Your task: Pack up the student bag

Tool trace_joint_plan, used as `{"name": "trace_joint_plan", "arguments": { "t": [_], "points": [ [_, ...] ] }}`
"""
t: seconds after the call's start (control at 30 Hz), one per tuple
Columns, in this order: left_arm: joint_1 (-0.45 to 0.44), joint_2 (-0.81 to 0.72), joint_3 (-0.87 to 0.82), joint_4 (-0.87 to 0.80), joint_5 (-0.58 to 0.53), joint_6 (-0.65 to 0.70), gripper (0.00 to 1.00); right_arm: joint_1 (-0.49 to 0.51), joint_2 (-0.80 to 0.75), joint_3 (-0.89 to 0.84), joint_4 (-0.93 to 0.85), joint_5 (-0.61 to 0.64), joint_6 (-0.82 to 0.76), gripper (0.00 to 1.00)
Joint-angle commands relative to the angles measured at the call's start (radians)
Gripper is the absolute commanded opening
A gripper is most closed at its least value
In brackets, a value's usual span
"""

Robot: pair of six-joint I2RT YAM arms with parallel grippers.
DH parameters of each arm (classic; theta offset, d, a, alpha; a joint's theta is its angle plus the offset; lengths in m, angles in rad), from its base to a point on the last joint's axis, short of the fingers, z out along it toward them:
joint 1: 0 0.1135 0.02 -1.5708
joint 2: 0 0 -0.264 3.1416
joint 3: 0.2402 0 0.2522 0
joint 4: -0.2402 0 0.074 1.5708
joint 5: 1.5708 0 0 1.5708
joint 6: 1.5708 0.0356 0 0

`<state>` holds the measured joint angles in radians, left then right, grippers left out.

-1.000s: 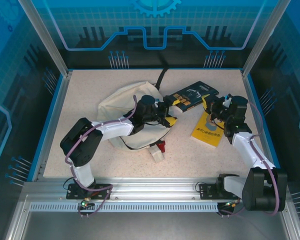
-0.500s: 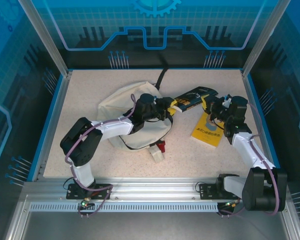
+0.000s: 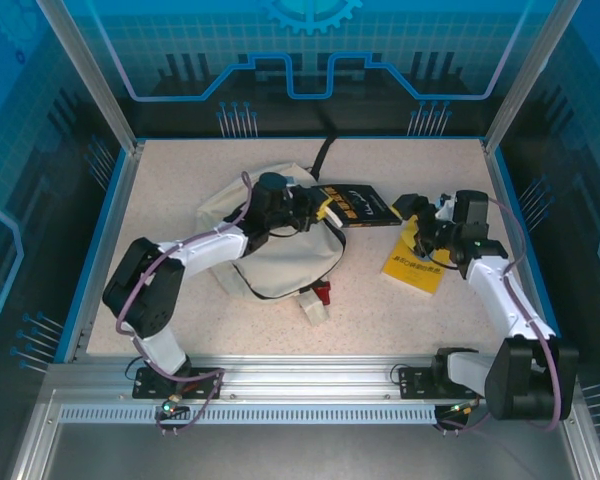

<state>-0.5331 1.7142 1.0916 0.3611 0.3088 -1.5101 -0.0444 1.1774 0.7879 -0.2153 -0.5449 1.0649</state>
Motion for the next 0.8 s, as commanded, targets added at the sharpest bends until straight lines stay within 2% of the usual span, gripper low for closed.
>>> {"name": "trace_joint_plan", "arguments": {
  "t": [0.0, 0.1, 0.17, 0.33, 0.4, 0.63, 0.77],
  "points": [
    [0.037, -0.078, 0.051, 0.000, 0.186, 0.157, 0.03, 0.013, 0.069, 0.057, -0.124, -0.125, -0.230, 0.97],
    [0.071, -0.122, 0.048, -0.046, 0.274, 0.224, 0.02, 0.014, 0.121, 0.086, -0.134, -0.194, -0.312, 1.00],
    [0.089, -0.147, 0.072, -0.135, 0.334, 0.298, 0.02, 0.012, 0.149, 0.128, -0.133, -0.220, -0.339, 1.00],
    [0.131, -0.199, 0.118, -0.270, 0.480, 0.428, 0.02, 0.024, 0.217, 0.155, -0.060, -0.319, -0.346, 1.00],
    [0.151, -0.210, 0.130, -0.313, 0.527, 0.462, 0.02, 0.030, 0.232, 0.149, 0.019, -0.404, -0.316, 1.00],
    [0.214, -0.219, 0.168, -0.279, 0.658, 0.436, 0.02, 0.105, 0.207, 0.136, 0.214, -0.544, -0.229, 1.00],
    [0.228, -0.200, 0.178, -0.228, 0.692, 0.405, 0.01, 0.169, 0.206, 0.131, 0.335, -0.542, -0.126, 1.00]
  ]
}}
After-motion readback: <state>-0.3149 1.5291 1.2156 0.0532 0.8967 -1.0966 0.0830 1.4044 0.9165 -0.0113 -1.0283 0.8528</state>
